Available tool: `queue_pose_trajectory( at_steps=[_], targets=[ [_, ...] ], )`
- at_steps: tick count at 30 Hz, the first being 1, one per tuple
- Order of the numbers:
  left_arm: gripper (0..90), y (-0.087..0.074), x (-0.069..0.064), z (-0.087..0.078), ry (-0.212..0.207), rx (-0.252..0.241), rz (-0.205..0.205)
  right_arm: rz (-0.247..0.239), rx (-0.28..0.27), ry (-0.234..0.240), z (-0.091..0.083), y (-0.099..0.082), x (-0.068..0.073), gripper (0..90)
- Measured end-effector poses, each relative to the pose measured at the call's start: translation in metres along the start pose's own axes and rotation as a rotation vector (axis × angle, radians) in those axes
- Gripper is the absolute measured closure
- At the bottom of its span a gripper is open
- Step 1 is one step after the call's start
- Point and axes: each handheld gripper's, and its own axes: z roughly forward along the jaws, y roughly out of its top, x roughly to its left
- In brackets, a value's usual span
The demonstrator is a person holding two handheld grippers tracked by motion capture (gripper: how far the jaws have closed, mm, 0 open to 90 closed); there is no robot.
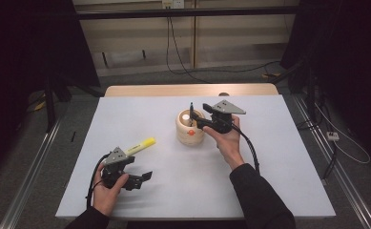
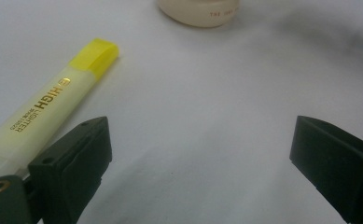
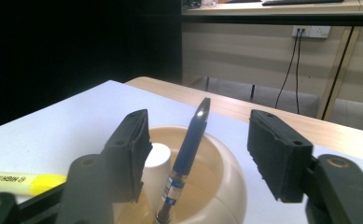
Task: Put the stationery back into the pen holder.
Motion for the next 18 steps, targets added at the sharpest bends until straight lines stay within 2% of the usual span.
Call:
queue_pose_trajectory(
  at_steps=[7,14,16,18],
  targets=[
    [5.6,0.000,0.000,0.000,0.000,0.003,0.000,0.001,0.041,0.022,-0.004,0.000,-0.003,29.4],
    [5.6,0.000,0.000,0.000,0.001,0.001,-0.001,0.026,0.110,0.044,-0.009,0.000,-0.003,12.3],
    [5.5,0.000,0.000,0.000,0.003,0.003,0.000,0.037,0.112,0.051,-0.012,-0.001,-0.003,11.5],
    [5.6,0.000,0.000,0.000,0.003,0.002,0.000,0.034,0.138,0.057,-0.014,-0.003,-0.003,8.0]
  ],
)
